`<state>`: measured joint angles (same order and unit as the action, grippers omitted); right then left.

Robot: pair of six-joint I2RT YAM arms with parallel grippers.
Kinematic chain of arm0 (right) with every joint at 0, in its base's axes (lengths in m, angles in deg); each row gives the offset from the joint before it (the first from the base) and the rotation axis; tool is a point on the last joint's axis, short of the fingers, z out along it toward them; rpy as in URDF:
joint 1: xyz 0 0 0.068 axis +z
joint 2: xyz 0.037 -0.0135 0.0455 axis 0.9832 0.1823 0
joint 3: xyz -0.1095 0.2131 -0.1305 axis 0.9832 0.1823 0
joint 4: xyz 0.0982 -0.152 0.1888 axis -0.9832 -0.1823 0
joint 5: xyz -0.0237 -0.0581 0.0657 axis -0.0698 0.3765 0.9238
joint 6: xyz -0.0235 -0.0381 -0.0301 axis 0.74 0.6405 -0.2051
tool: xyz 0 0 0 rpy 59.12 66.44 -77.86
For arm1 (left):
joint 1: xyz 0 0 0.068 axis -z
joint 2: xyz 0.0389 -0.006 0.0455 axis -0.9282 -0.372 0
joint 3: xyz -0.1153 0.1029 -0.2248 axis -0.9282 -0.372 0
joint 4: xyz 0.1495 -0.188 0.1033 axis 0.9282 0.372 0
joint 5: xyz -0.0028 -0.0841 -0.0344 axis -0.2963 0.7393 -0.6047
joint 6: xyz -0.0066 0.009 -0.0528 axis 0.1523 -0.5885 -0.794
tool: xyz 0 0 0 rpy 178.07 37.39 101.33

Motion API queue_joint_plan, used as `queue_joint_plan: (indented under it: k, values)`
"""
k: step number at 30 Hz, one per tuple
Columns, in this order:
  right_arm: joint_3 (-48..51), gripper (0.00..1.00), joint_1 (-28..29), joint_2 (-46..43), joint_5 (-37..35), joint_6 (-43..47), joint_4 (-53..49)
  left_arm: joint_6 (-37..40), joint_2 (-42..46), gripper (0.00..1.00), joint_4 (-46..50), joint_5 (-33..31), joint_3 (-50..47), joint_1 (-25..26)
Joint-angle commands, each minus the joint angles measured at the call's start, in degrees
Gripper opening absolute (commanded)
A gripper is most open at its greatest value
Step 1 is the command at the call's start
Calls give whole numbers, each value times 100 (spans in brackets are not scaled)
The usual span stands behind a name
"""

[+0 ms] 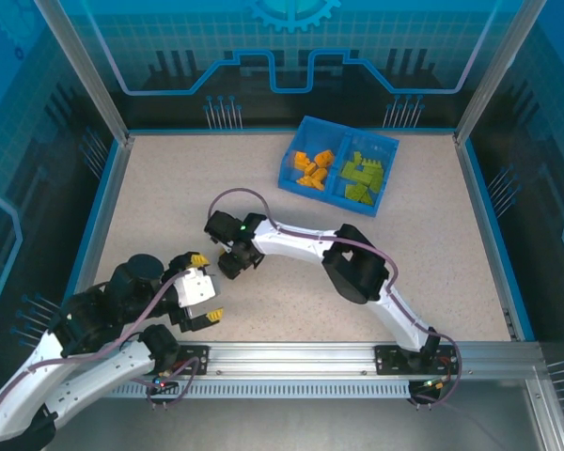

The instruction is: Sort the legos into containers by color

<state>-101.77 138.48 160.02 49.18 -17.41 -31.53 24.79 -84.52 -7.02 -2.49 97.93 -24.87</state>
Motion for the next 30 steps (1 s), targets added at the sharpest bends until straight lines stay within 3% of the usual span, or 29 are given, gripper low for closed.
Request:
queue_joint_plan:
  k: [1, 9, 14, 21, 28, 30]
  values:
    - [306, 53, -215, -947, -7, -154, 222, 3, 100, 99, -468, 38, -103, 17]
    - [769, 53, -945, -2265, -378, 4, 510, -979, -98, 99, -1455, -687, -205, 9]
    - [225, 54, -1902, -2146, -540, 551, 415, -1550, -221, 99, -1882, -1262, -232, 8]
    - [-1689, 54, -3060, -603, -605, 730, -79, -2266, -814, 99, -1552, -961, 233, 4]
    - [-4507, 56, -3505, 1369, -654, 774, -847, -2972, -1930, 99, -908, -987, 951, 4]
    - [-4909, 58, -3596, 1661, -624, 775, -927, -3212, -2171, 99, -883, -1157, 1032, 4]
